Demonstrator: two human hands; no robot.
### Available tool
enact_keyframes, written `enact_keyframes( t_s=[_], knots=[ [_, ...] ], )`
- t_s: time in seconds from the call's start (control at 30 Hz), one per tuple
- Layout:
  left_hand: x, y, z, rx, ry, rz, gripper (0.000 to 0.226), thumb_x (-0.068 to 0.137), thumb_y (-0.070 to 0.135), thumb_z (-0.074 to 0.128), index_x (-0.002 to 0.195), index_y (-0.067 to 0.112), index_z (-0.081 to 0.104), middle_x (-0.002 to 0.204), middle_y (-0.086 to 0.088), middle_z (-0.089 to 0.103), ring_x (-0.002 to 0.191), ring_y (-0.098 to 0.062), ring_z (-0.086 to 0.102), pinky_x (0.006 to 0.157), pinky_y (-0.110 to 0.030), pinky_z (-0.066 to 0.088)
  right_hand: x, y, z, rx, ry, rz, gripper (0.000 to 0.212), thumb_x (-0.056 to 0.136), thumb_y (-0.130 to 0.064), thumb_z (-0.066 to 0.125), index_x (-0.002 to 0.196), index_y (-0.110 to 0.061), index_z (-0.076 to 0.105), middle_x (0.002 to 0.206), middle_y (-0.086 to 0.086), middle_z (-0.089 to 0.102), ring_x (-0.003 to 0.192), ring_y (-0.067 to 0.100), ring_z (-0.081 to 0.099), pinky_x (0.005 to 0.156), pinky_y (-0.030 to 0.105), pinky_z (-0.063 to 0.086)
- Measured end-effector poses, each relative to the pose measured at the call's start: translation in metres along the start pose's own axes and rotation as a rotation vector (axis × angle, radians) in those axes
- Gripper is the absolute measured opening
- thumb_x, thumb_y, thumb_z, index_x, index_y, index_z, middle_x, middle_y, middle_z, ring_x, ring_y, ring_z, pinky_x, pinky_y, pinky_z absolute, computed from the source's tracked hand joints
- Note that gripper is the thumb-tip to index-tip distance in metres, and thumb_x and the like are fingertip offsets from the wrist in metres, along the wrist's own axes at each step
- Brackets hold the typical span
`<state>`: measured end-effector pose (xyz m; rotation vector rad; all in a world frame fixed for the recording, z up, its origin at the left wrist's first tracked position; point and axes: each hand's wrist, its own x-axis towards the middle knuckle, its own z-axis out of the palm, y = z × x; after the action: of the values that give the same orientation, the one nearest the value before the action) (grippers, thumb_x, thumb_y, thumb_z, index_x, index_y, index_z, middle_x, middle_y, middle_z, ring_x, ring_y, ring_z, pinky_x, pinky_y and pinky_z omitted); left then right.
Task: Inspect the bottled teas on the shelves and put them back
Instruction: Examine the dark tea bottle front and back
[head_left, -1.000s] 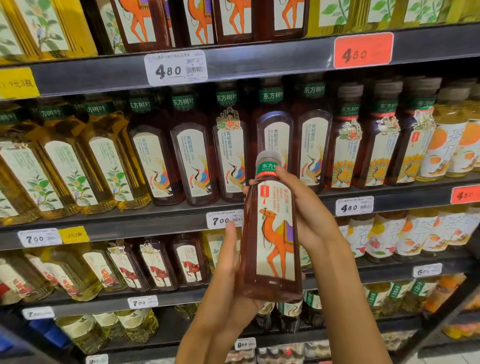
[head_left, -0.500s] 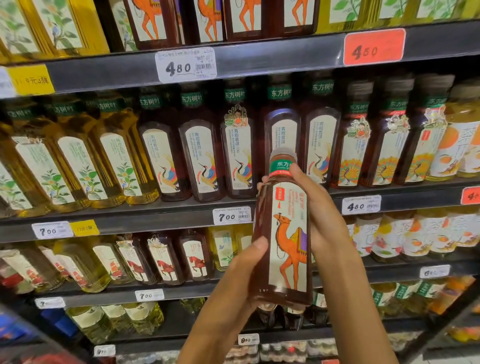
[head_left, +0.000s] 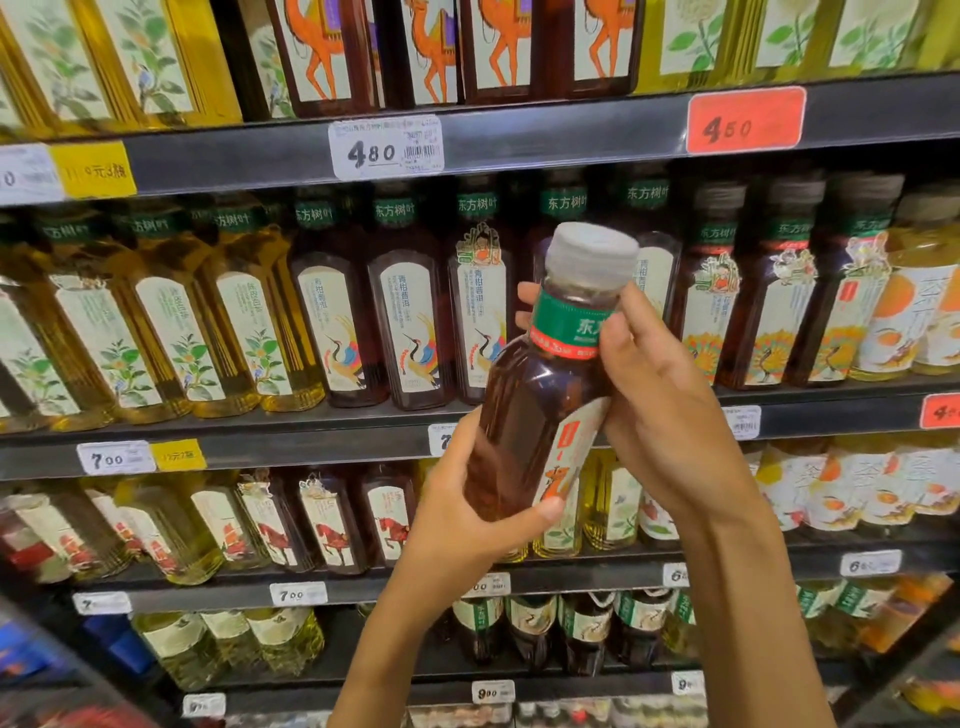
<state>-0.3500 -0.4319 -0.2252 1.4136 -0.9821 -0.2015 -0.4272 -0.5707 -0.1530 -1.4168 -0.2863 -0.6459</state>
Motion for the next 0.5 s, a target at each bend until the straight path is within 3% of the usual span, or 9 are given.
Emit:
enact_keyframes(
  t_s=[0.07, 0.17, 0.23, 0.3, 0.4, 0.5],
  knots=[
    [0.002, -0.006, -0.003, 0.036, -0.010, 0.003, 0.066, 0.066, 0.036, 0.083, 0.123, 0.047, 0.049, 0.108, 0.006, 0.067, 0.105, -0.014, 0.065, 0.084, -0.026, 0.055, -0.005, 0.000, 0.000, 0.047, -0.034, -0.002, 0.058, 0.092, -0.036, 0.053, 0.144, -0.016, 0.037, 0.140, 0.005, 0.054, 0.131, 0.021, 0.048, 0.109, 0.042, 0.039],
    [0.004, -0.010, -0.004, 0.071, -0.015, 0.012, 0.073, 0.064, 0.039, 0.085, 0.126, 0.047, 0.047, 0.117, 0.013, 0.065, 0.113, -0.009, 0.061, 0.089, -0.018, 0.049, -0.010, 0.000, -0.001, 0.099, -0.077, -0.011, 0.062, 0.082, -0.040, 0.067, 0.138, -0.021, 0.048, 0.137, 0.006, 0.057, 0.130, 0.022, 0.049, 0.105, 0.034, 0.043],
    [0.006, -0.009, -0.004, 0.095, -0.025, 0.020, 0.070, 0.065, 0.041, 0.085, 0.124, 0.047, 0.048, 0.117, 0.014, 0.065, 0.112, -0.007, 0.060, 0.088, -0.016, 0.049, -0.012, -0.001, -0.003, 0.115, -0.091, -0.025, 0.061, 0.078, -0.041, 0.072, 0.134, -0.023, 0.054, 0.135, 0.007, 0.058, 0.130, 0.024, 0.050, 0.102, 0.032, 0.043],
    [0.009, -0.011, -0.004, 0.098, -0.022, 0.028, 0.064, 0.062, 0.043, 0.085, 0.118, 0.045, 0.052, 0.111, 0.012, 0.067, 0.106, -0.010, 0.063, 0.088, -0.022, 0.051, -0.014, -0.001, -0.007, 0.095, -0.095, -0.048, 0.061, 0.075, -0.042, 0.075, 0.132, -0.025, 0.057, 0.136, 0.009, 0.056, 0.130, 0.026, 0.049, 0.102, 0.033, 0.042],
    [0.010, -0.016, -0.002, 0.014, 0.003, 0.031, 0.059, 0.059, 0.034, 0.089, 0.109, 0.038, 0.059, 0.104, 0.000, 0.069, 0.102, -0.024, 0.064, 0.090, -0.039, 0.054, -0.016, -0.002, -0.008, 0.063, -0.113, -0.068, 0.064, 0.076, -0.041, 0.076, 0.133, -0.022, 0.055, 0.138, 0.011, 0.054, 0.131, 0.028, 0.047, 0.104, 0.034, 0.042],
    [0.006, -0.015, 0.000, -0.154, -0.041, 0.018, 0.062, 0.066, 0.022, 0.085, 0.121, 0.026, 0.057, 0.116, -0.004, 0.067, 0.111, -0.021, 0.062, 0.088, -0.029, 0.053, -0.013, -0.006, -0.007, 0.096, -0.084, -0.089, 0.061, 0.077, -0.035, 0.075, 0.133, -0.020, 0.055, 0.132, 0.007, 0.060, 0.127, 0.023, 0.052, 0.099, 0.030, 0.046]
  ],
)
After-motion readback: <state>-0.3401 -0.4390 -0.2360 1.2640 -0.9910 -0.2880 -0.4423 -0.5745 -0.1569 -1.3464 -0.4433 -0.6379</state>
